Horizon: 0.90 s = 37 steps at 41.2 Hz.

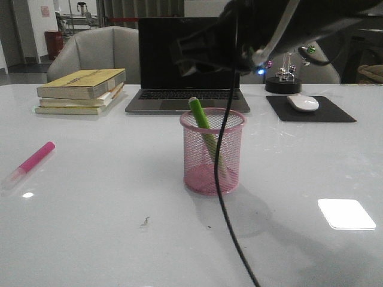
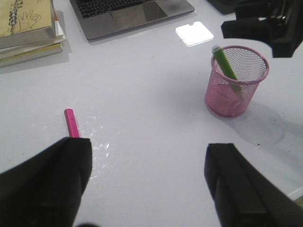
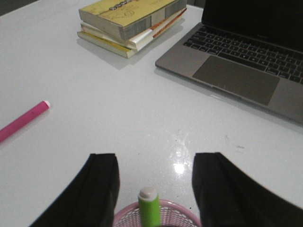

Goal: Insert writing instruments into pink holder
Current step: 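Open the right gripper and withdraw it upward from the holder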

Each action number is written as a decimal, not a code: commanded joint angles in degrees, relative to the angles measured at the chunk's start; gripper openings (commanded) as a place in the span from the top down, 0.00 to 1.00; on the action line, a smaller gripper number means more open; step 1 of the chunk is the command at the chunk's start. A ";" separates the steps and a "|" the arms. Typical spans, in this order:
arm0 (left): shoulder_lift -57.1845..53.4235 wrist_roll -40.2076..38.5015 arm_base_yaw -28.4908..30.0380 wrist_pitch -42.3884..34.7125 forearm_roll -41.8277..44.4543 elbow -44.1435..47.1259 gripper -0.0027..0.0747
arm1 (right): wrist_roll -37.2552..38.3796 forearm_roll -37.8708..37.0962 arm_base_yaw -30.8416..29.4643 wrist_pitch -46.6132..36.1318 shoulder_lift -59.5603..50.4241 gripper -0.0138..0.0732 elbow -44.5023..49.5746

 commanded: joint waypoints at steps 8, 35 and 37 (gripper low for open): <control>0.09 0.12 -0.45 -4.62 -0.50 -1.60 0.26 | -0.63 -1.43 -1.62 18.29 -19.16 0.31 -1.51; 0.50 0.12 -0.45 -4.62 -0.50 -1.60 0.26 | -0.63 -1.49 -1.77 34.44 -48.42 0.31 17.59; 1.15 0.12 -0.45 -4.62 -0.50 -1.60 0.26 | -0.63 -1.49 -1.77 34.65 -49.20 0.31 18.08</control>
